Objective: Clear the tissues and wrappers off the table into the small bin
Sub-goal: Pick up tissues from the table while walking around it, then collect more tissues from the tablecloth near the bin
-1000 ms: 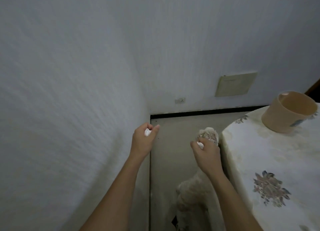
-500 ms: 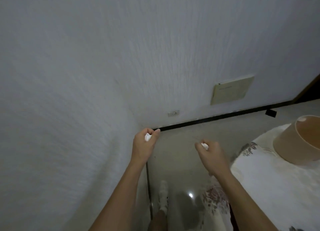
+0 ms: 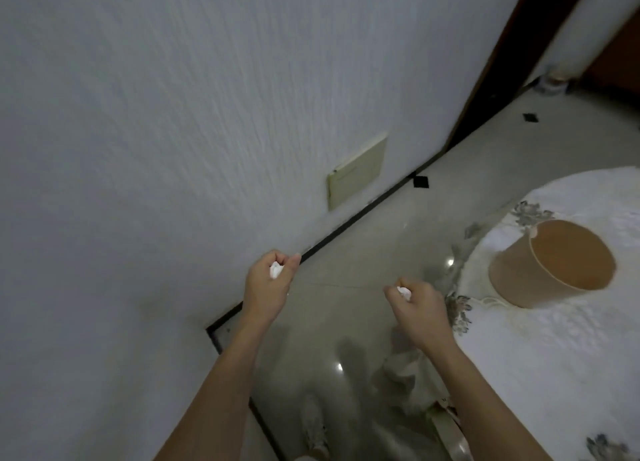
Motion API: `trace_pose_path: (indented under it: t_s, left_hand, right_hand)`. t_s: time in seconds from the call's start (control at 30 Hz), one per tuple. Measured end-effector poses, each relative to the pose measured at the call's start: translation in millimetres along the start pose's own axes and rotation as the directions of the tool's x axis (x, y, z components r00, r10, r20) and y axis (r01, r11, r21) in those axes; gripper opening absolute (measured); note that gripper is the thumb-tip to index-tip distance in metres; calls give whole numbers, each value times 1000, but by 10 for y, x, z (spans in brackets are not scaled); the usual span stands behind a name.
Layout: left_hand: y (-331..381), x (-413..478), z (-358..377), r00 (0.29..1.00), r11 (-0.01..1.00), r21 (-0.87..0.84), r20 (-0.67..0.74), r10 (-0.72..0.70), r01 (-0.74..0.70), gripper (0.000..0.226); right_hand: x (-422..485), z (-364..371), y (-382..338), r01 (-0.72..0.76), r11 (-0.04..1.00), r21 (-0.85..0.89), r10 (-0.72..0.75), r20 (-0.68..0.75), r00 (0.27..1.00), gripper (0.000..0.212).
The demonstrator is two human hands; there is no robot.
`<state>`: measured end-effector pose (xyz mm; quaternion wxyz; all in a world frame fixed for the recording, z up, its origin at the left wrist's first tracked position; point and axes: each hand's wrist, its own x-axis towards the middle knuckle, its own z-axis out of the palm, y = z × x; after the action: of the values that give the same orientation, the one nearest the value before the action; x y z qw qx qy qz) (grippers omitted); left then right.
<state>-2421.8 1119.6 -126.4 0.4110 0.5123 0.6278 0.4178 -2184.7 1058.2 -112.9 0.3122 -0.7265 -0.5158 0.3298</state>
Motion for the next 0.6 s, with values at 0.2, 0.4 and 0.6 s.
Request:
trace_pose_path:
  t_s: [0.2, 0.4, 0.6]
  left_hand:
    - [368, 627, 348, 972, 996, -36, 216, 89, -83, 39]
    - [874, 953, 1136, 873, 986, -72, 458, 166, -150, 39]
    - [1346, 1157, 2123, 691, 967, -114, 681, 243, -228, 44]
  right_hand:
    - [428, -182, -50, -133, 990, 43, 138, -150, 979, 38]
    - [810, -565, -61, -162, 982, 92, 184, -341, 922, 37]
    - [1090, -1188, 234, -212, 965, 155, 263, -530, 806, 35]
